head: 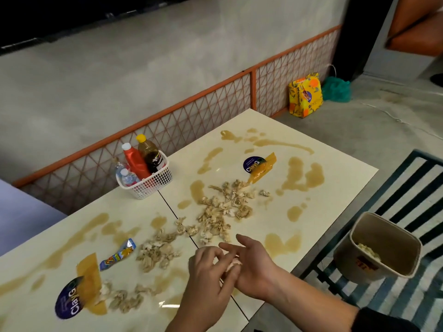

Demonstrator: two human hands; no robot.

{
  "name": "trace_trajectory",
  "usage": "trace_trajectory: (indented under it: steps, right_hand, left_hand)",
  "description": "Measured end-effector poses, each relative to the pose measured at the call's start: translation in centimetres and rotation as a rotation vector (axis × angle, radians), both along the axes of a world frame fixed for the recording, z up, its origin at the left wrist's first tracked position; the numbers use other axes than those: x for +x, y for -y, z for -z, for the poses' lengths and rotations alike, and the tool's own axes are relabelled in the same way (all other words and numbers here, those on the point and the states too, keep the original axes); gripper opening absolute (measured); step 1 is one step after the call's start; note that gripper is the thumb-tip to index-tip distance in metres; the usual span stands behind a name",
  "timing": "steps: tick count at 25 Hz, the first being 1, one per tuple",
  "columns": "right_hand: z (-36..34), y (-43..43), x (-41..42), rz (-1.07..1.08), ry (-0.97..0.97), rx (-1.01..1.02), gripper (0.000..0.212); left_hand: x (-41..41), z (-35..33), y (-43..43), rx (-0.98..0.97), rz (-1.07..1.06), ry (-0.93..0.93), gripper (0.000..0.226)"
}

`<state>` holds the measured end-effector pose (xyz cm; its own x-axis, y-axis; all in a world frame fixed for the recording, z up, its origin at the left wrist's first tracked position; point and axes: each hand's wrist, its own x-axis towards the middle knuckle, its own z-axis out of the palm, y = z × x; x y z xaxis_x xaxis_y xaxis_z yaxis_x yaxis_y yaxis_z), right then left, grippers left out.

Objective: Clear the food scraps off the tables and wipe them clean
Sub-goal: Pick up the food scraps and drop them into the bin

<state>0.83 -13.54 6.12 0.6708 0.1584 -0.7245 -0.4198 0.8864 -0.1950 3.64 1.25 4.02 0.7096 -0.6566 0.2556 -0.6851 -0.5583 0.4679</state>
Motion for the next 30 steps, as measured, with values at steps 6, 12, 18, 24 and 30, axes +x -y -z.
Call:
trace_trajectory:
  steps: [6, 12, 18, 24, 30]
  right_hand:
    - [0.8, -2.3, -0.5, 0.075, -0.016, 0.028, 0.047]
    - [1.0, -2.2, -2.5, 0.042, 0.139, -0.001, 0.018]
    - [2.2, 0.8, -4.0, 0.175, 0.115, -0.144, 0.014]
    - [1.9, 3.8, -6.4, 0.163, 0.137, -0.11, 0.015]
    - [3.1, 6.6, -9.0, 0.196, 0.213, -0.125, 0.023]
  left_hand:
    - [0.7, -0.1, -1.6, -0.119, 0.031, -0.107, 0.027]
    - [0.3, -0.7, -0.7, -0.285, -0.285, -0.273, 0.028]
    - [-0.5, -1.5, 1.9, -0.186, -0.104, -0.357, 0.027]
    - [-2.0, -0.5, 5.3, -0.083, -0.094, -0.295, 0.033]
    - [-3.5, -1.6, 9.0, -0.254, -0.222, -0.548, 0.018]
